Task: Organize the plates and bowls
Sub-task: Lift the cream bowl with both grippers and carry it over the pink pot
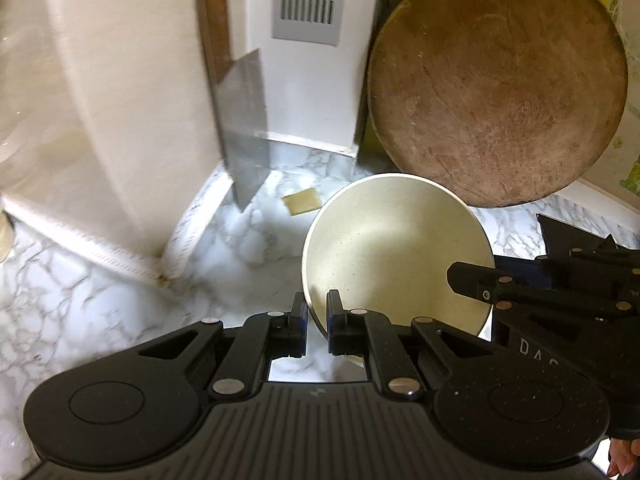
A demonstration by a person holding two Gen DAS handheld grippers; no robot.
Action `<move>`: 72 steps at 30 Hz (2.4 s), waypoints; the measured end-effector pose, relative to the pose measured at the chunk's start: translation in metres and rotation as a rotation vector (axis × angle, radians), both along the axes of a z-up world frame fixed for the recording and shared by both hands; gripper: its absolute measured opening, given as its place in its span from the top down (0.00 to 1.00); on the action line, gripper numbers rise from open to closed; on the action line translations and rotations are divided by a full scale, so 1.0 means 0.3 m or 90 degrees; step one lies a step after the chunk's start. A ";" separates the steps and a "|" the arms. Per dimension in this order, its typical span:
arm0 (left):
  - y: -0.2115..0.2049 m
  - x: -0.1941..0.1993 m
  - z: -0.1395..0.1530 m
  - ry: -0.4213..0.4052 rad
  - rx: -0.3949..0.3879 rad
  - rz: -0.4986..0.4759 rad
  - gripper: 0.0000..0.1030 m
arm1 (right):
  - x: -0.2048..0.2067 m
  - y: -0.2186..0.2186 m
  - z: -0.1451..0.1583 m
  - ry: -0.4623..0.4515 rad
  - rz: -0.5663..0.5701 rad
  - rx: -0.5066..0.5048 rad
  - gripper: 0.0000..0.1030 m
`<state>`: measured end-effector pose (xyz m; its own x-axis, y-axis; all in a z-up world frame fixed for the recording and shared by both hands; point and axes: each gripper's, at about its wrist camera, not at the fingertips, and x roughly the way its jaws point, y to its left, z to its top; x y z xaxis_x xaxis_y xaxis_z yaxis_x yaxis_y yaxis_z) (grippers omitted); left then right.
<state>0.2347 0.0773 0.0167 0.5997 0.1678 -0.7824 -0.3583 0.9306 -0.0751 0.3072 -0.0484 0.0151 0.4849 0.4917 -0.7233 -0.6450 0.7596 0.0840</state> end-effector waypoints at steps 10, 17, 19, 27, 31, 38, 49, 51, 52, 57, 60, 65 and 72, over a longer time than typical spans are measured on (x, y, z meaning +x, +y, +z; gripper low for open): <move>0.099 -0.243 0.038 -0.007 0.004 0.034 0.92 | -0.200 0.093 0.049 -0.014 0.043 0.006 0.84; 0.183 -0.392 0.039 -0.003 0.008 0.064 0.92 | -0.333 0.185 0.055 -0.014 0.082 0.006 0.84; 0.211 -0.430 0.033 0.002 0.006 0.073 0.92 | -0.368 0.212 0.051 -0.012 0.092 0.005 0.84; 0.295 -0.552 0.007 0.028 0.009 0.105 0.92 | -0.480 0.321 0.022 0.008 0.132 -0.001 0.84; 0.344 -0.588 -0.005 0.042 0.017 0.123 0.92 | -0.523 0.374 0.000 0.026 0.143 0.003 0.84; 0.427 -0.606 -0.046 0.080 0.014 0.145 0.92 | -0.540 0.482 -0.045 0.071 0.153 0.003 0.84; 0.458 -0.573 -0.118 0.137 0.018 0.130 0.92 | -0.541 0.557 -0.119 0.114 0.165 -0.043 0.84; 0.456 -0.567 -0.128 0.146 0.024 0.126 0.92 | -0.538 0.561 -0.130 0.121 0.165 -0.051 0.84; 0.457 -0.563 -0.132 0.150 0.025 0.123 0.92 | -0.536 0.566 -0.133 0.124 0.165 -0.055 0.84; 0.468 -0.556 -0.155 0.164 0.027 0.119 0.92 | -0.538 0.585 -0.142 0.126 0.174 -0.074 0.84; 0.471 -0.553 -0.167 0.169 0.025 0.115 0.92 | -0.537 0.593 -0.142 0.126 0.176 -0.082 0.84; 0.475 -0.551 -0.174 0.172 0.024 0.109 0.92 | -0.529 0.608 -0.141 0.133 0.176 -0.094 0.83; 0.494 -0.555 -0.173 0.169 0.001 0.104 0.90 | -0.527 0.620 -0.140 0.133 0.179 -0.110 0.83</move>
